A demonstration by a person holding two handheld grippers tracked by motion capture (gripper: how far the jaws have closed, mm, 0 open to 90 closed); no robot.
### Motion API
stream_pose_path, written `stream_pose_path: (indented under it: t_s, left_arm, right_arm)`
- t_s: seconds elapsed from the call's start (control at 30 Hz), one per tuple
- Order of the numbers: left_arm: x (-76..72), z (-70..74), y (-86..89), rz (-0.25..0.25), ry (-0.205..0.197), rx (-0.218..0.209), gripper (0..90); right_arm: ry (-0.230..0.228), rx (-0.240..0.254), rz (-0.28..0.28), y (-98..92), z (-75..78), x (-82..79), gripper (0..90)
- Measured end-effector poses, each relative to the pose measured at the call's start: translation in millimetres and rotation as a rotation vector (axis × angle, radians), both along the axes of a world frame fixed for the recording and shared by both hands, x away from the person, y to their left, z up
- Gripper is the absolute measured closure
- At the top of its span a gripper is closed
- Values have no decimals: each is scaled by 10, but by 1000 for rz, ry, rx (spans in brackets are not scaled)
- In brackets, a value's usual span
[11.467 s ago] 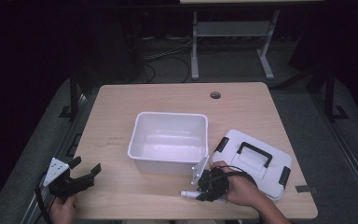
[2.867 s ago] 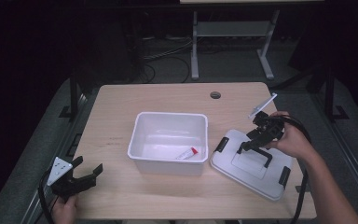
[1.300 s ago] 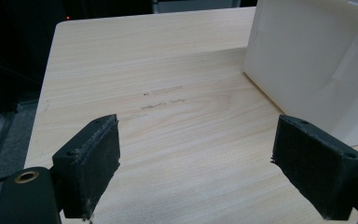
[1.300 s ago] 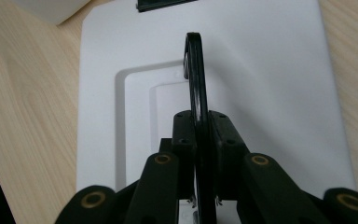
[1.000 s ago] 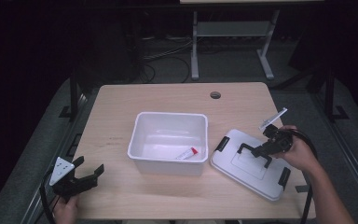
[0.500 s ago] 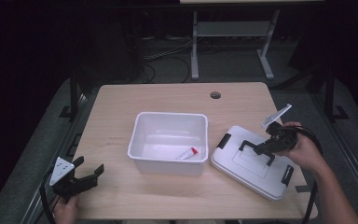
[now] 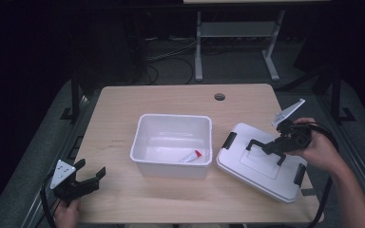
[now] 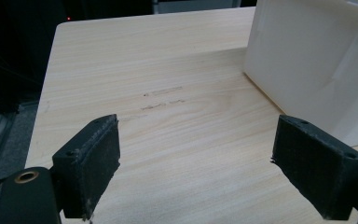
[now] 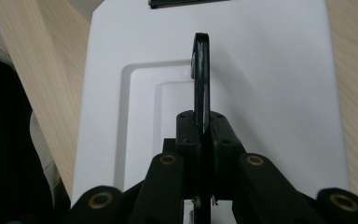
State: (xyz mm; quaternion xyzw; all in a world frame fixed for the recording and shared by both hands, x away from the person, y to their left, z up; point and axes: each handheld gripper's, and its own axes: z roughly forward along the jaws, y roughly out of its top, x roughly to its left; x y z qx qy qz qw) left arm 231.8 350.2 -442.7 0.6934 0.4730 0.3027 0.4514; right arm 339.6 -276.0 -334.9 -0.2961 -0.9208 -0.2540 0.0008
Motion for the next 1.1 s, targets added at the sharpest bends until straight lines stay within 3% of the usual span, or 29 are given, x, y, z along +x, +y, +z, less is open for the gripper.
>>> stream_pose_path:
  t_s: [0.67, 1.1]
  left_arm:
    - [3, 3, -4, 0, -2, 2, 141]
    - [5, -1, -5, 1, -1, 4, 141]
  right_arm:
    - [-39, -18, 33, -21, 478, -159, 844]
    - [-61, -4, 74, 102, 755, -190, 845]
